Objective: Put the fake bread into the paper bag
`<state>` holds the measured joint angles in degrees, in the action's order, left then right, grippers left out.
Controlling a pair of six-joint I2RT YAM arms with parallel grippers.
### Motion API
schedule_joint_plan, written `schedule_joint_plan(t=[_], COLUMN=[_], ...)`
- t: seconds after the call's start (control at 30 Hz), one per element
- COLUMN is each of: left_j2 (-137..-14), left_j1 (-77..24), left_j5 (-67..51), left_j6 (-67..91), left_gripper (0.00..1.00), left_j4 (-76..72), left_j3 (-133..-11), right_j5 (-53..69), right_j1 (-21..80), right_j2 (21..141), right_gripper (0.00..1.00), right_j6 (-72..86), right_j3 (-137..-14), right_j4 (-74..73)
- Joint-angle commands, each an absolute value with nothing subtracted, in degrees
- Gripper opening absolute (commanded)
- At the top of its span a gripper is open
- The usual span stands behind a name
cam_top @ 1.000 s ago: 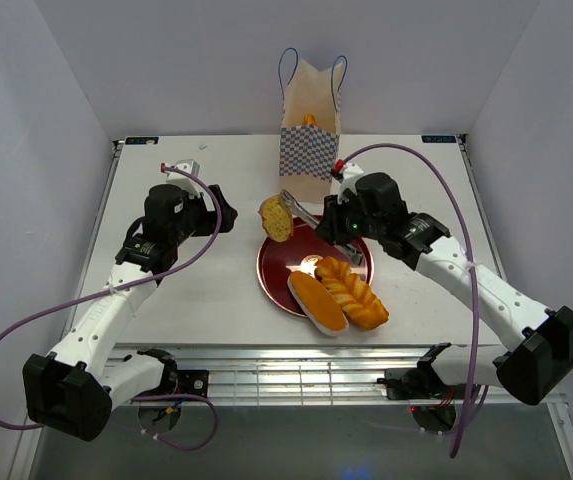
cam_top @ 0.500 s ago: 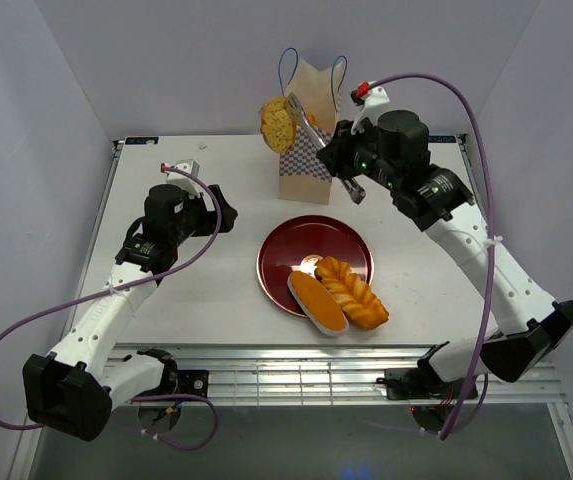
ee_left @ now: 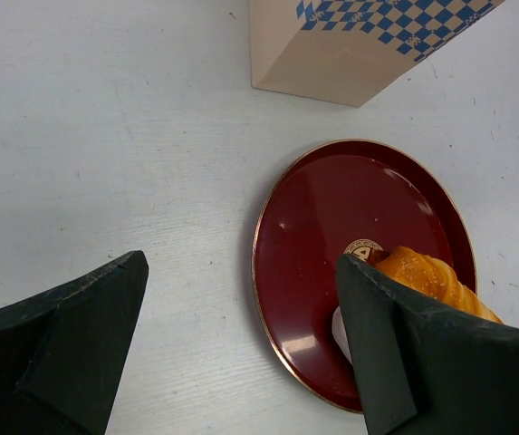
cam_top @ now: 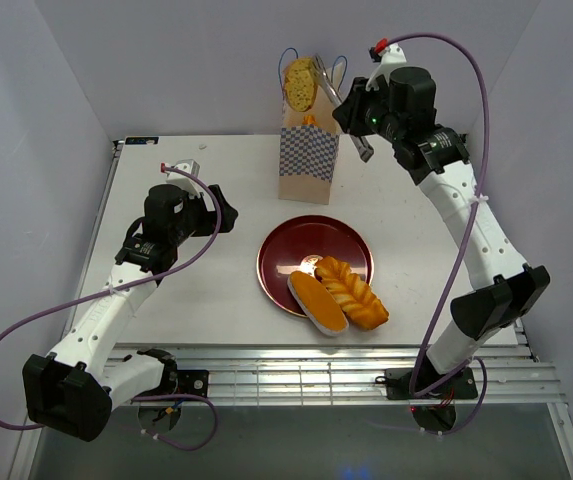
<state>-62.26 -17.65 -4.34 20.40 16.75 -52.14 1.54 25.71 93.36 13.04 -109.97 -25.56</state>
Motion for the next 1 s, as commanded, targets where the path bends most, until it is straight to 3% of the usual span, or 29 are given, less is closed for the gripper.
schedule_joint_plan(t=[0.0,0.23,0.3,0.47,0.9,0.97], left_j2=[-61.6,-62.1,-62.2,-62.6,-62.2,-62.1], left_j1=[-17.7,-17.7,-17.7,-17.7,-17.7,-17.7], left_j5=[-5.6,-6.4,-6.8,-7.4,-7.0,-7.6], left_j6=[20.5,20.7,20.8,20.9,20.7,20.5], left_gripper=[0.95,0.95,0.95,0.95,0.98,0.90], left_j4=[16.4,16.4,16.4,16.4,16.5,16.4], left_j3=[-54.0,-53.9,-54.0,-54.0,-54.0,-54.1], right_j5=[3.1,1.6,1.0,1.4,7.6,9.1], right_j1=[24.3,23.3,23.2,22.9,22.9,22.8], right_j2=[95.0,99.7,100.4,101.8,98.0,95.8], right_gripper=[0.25,0.29,0.41,0.52,0.54,0.54], right_j6=[11.8,10.0,10.0,9.8,10.6,11.1], right_j3=[-113.7,-114.7,-115.0,-115.9,-116.5,-114.7], right_j4=[-22.9,-22.8,-22.8,-22.9,-22.2,-21.6])
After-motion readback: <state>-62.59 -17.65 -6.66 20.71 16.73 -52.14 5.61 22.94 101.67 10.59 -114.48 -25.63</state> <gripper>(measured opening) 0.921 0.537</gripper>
